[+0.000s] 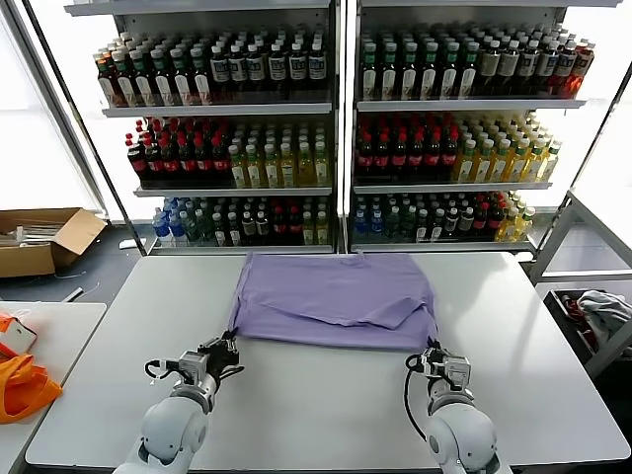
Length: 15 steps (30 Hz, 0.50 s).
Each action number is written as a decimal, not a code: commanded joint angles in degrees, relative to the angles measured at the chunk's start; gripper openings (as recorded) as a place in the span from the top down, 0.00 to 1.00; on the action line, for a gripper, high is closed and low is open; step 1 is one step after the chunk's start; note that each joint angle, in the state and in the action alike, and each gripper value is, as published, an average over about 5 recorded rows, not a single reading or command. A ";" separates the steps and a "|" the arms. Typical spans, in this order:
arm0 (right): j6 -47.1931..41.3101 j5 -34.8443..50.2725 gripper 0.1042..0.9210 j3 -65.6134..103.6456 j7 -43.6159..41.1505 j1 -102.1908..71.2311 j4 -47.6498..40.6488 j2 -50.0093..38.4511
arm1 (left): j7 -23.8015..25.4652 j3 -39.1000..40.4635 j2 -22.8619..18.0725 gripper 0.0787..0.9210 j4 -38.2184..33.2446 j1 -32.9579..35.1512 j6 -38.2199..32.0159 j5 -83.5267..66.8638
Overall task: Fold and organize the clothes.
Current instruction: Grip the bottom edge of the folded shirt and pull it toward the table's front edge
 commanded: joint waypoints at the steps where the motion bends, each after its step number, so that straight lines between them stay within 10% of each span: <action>1: 0.12 -0.20 0.98 -0.09 1.23 -6.74 9.42 -0.80 | -0.43 -1.26 -0.61 0.99 -15.98 16.15 -0.91 3.52; 15: 0.96 0.15 0.98 1.84 6.30 -23.65 18.17 -6.23 | -1.85 -2.55 -2.47 0.99 -24.31 36.50 -5.21 6.84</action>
